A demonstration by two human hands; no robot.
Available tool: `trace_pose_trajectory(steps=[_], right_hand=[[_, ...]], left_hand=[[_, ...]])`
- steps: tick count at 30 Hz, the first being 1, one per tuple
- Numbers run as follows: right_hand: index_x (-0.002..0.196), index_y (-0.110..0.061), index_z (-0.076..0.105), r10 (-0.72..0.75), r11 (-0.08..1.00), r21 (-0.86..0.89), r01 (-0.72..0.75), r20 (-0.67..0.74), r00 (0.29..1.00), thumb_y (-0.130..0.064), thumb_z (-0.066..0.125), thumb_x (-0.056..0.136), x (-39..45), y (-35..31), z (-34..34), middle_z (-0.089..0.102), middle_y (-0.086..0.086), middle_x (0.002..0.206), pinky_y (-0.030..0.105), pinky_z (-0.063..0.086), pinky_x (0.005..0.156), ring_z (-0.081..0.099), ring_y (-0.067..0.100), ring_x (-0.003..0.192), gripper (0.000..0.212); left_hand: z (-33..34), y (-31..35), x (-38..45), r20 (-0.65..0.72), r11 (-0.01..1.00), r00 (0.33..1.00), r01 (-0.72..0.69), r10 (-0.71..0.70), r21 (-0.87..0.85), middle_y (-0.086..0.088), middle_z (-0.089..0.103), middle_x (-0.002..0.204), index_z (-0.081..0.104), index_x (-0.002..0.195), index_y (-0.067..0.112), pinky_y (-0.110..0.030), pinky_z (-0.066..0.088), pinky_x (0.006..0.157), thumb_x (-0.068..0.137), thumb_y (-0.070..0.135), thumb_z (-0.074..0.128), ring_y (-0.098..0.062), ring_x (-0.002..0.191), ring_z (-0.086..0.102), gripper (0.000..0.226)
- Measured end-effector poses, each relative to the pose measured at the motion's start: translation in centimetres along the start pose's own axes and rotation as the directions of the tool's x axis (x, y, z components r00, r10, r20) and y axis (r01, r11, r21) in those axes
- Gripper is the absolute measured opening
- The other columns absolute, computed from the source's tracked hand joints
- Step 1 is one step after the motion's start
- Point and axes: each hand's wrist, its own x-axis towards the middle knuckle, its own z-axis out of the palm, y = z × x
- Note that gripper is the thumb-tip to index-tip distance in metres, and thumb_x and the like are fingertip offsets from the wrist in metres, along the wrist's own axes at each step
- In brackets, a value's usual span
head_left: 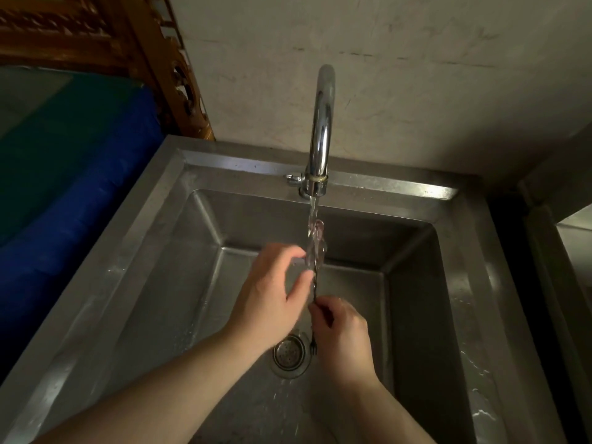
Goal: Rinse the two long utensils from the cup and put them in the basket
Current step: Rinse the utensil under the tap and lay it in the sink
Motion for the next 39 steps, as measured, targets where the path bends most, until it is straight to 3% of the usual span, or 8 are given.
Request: trace_pose_trajectory(steps=[5,9,14,20,26,29,34,39], right_hand=[[0.081,-0.012,0.070,0.166,0.985,-0.061,-0.162,0.070,0.984,-0.019,0.060,0.090,1.2,3.0,1.5,0.069,0.005,0.078,0.036,0.048,0.067,0.063,0.023,0.075,0.016],[0.086,-0.010,0.071,0.384,0.923,-0.092,-0.375,0.130,0.914,-0.017,0.055,0.090,0.7,7.1,3.1,0.072,0.011,0.082,0.036,0.054,0.069,0.066,0.030,0.078,0.018],[0.089,-0.004,0.073,0.554,0.825,-0.235,-0.514,0.158,0.817,-0.009,0.051,0.088,-1.2,12.5,5.6,0.072,0.020,0.093,0.029,0.046,0.068,0.066,0.036,0.092,0.022],[0.121,-0.003,0.064,0.553,0.775,-0.478,-0.414,0.195,0.810,-0.011,0.039,0.099,-1.7,16.5,8.4,0.065,0.015,0.125,0.032,0.050,0.091,0.062,0.029,0.116,0.034],[0.125,-0.006,0.061,0.597,0.725,-0.562,-0.397,0.227,0.769,-0.011,0.038,0.099,-1.3,17.7,10.2,0.060,0.013,0.130,0.022,0.050,0.083,0.058,0.028,0.119,0.035],[0.130,-0.008,0.057,0.567,0.739,-0.600,-0.307,0.308,0.764,-0.012,0.038,0.100,-1.9,18.9,11.1,0.056,0.012,0.135,0.031,0.047,0.099,0.052,0.028,0.125,0.036],[0.115,-0.003,0.061,0.623,0.725,-0.491,-0.484,0.165,0.765,-0.011,0.045,0.097,-1.7,19.7,11.1,0.065,0.018,0.116,0.025,0.041,0.069,0.062,0.033,0.107,0.026],[0.111,-0.004,0.060,0.647,0.685,-0.553,-0.474,0.163,0.745,-0.011,0.048,0.097,-1.5,19.6,11.2,0.066,0.019,0.115,0.029,0.045,0.075,0.063,0.035,0.106,0.021]], left_hand=[[-4.3,-4.1,1.0,-0.018,0.874,0.984,0.167,-0.179,0.457,-0.019,0.050,0.128,0.055,0.118,0.010,-0.046,0.034,0.102,0.079,0.031,0.064,-0.040,0.121,0.044,0.045],[-7.0,-8.1,0.2,0.031,0.610,0.880,0.303,-0.474,0.732,-0.016,0.002,0.160,0.032,0.141,0.025,-0.054,0.003,0.114,0.080,0.053,0.057,-0.042,0.144,-0.006,0.072],[-7.9,-10.3,-1.3,0.020,0.571,0.788,0.427,-0.615,0.701,-0.024,0.005,0.158,0.031,0.143,0.020,-0.052,0.015,0.115,0.080,0.052,0.058,-0.043,0.143,0.006,0.076],[-7.9,-10.8,-1.8,0.041,0.555,0.806,0.369,-0.591,0.745,-0.023,0.001,0.159,0.035,0.141,0.022,-0.050,0.015,0.115,0.081,0.053,0.056,-0.041,0.144,0.006,0.071],[-8.0,-11.1,-2.1,0.058,0.545,0.823,0.320,-0.566,0.775,-0.025,0.001,0.159,0.040,0.138,0.022,-0.047,0.012,0.114,0.081,0.054,0.054,-0.040,0.145,0.004,0.067],[-8.0,-11.4,-2.2,0.060,0.550,0.826,0.317,-0.561,0.773,-0.025,-0.002,0.159,0.043,0.136,0.022,-0.050,0.012,0.114,0.081,0.055,0.054,-0.041,0.145,0.002,0.065],[-7.7,-11.9,-2.5,0.071,0.545,0.833,0.292,-0.549,0.786,-0.028,-0.002,0.158,0.047,0.131,0.019,-0.052,0.011,0.114,0.079,0.054,0.053,-0.044,0.143,0.001,0.062],[-7.9,-12.0,-2.6,0.082,0.528,0.837,0.262,-0.541,0.808,-0.030,0.000,0.157,0.050,0.131,0.016,-0.049,0.012,0.114,0.080,0.054,0.053,-0.045,0.142,0.005,0.063]])
